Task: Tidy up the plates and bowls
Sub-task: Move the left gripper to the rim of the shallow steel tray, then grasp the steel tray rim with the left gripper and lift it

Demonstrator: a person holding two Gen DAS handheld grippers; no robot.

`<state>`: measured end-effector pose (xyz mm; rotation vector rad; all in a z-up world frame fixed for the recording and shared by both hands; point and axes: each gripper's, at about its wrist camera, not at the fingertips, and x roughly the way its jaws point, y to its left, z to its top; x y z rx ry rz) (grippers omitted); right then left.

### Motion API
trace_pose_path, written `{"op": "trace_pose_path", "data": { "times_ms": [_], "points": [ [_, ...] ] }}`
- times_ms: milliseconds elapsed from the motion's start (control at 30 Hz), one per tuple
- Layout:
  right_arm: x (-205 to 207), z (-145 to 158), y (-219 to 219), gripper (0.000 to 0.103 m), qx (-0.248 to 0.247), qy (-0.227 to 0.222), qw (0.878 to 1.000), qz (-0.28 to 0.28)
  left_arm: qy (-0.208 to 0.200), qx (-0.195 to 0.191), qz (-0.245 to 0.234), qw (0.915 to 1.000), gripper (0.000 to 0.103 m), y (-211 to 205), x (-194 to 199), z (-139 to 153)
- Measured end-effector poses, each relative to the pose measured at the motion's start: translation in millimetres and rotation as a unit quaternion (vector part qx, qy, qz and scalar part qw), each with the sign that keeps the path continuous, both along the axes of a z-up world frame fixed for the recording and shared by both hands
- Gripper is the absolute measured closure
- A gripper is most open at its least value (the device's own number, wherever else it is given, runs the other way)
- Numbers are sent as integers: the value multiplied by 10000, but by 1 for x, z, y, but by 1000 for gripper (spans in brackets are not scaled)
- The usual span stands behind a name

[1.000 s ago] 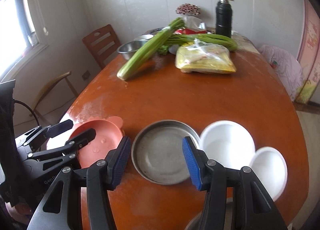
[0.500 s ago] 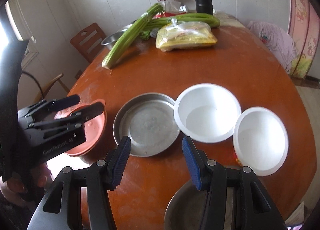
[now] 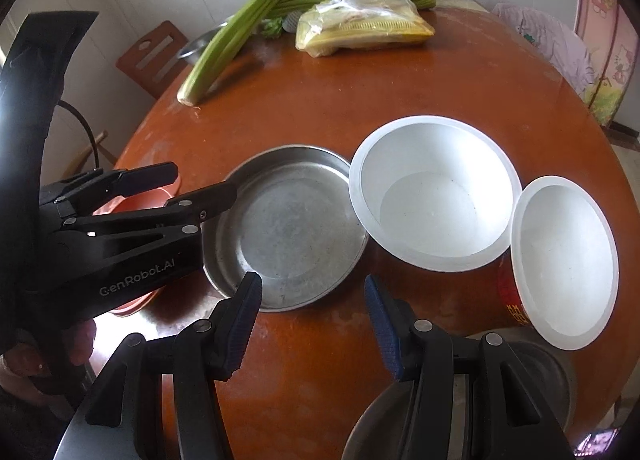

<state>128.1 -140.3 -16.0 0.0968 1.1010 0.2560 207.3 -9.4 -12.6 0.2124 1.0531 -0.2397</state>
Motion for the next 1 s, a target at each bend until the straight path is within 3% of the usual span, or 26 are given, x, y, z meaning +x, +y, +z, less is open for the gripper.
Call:
{"op": "trace_pose_path", "data": {
  "times_ms": [167,267,500,800,1000],
  "points": [
    [12,-11,2,48,-183,205,9996,-113,129,8,-56,9999,42,-4,12,-12],
    [17,-15,4,48,-239,282,9992,-122,209,-68,-80,9997,55,-3,18,-17],
    [28,-27,15,49,-443,451,9980,-86,294,-65,-116,9995,72,-2,26,-27],
    [34,-33,13,49,-403,460,9980,-184,223,66,-192,9995,76,-4,25,-30],
    [32,-29,7,49,-63,462,9984,-307,130,15,-182,9997,76,-2,21,-25]
  ]
}}
